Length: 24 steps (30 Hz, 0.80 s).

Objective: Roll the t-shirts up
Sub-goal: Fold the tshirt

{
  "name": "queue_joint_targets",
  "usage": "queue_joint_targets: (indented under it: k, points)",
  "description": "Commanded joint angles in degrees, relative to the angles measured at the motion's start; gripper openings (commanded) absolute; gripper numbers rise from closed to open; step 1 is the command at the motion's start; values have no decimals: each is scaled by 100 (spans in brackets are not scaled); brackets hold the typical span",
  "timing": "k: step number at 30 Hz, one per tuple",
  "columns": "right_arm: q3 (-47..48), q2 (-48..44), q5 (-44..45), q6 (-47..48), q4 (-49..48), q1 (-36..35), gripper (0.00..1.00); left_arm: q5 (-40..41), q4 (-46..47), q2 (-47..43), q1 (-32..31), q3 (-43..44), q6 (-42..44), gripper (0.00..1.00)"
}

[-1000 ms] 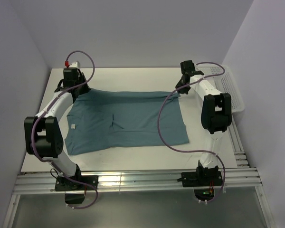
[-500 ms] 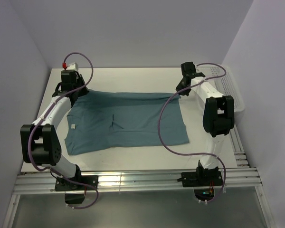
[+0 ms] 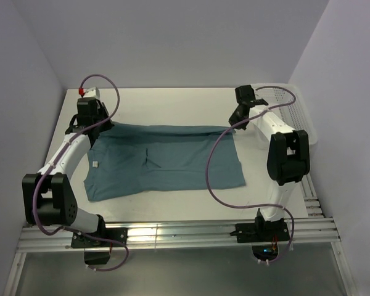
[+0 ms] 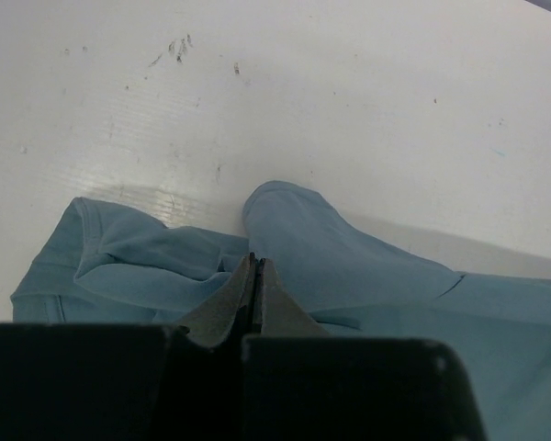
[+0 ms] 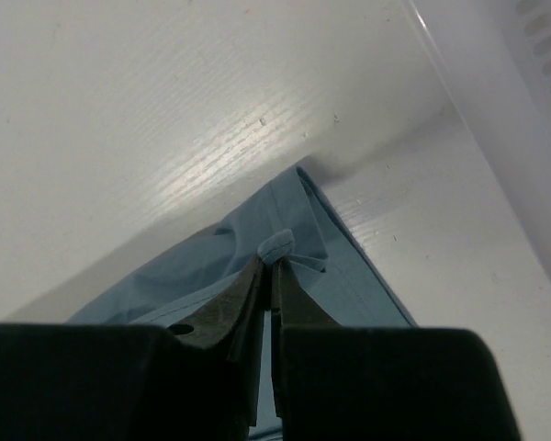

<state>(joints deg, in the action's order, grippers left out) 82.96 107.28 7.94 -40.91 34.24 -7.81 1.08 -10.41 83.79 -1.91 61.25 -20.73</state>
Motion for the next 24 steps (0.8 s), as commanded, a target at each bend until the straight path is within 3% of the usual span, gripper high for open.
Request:
queue_joint_targets:
  k: [1,24]
  points:
    - [-104,-419,216,-23,-58,-45,0,129,154,-381,-11,-43,-19,0]
    - [-930,-1131,383,-40,197,-212,0,-214,-136,-1339,-37,-1001,-98,0]
